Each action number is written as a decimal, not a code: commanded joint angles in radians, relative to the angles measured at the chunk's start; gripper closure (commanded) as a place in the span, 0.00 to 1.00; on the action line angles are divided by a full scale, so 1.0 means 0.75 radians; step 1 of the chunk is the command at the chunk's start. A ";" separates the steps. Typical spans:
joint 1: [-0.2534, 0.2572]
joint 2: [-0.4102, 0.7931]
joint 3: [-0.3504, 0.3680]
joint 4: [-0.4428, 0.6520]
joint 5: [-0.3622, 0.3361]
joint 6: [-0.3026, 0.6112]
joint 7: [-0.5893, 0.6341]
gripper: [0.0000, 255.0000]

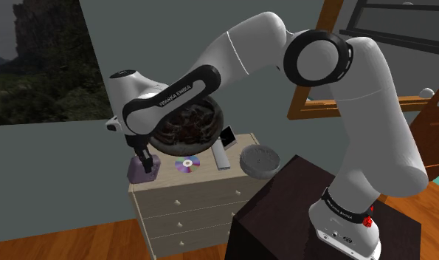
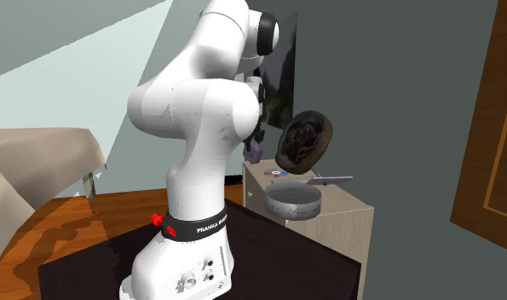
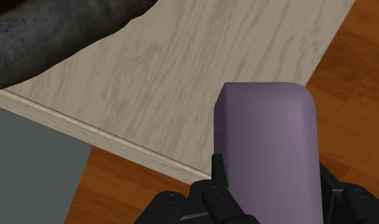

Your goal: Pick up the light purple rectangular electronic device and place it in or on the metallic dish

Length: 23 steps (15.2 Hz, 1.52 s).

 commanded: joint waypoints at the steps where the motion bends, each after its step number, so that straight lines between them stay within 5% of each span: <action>1: -0.001 -0.017 0.003 0.009 0.004 -0.026 -0.002 1.00; 18: -0.010 -0.145 0.026 0.114 0.040 -0.255 -0.020 1.00; 23: -0.114 -0.409 0.034 -0.282 0.097 -0.117 -0.099 1.00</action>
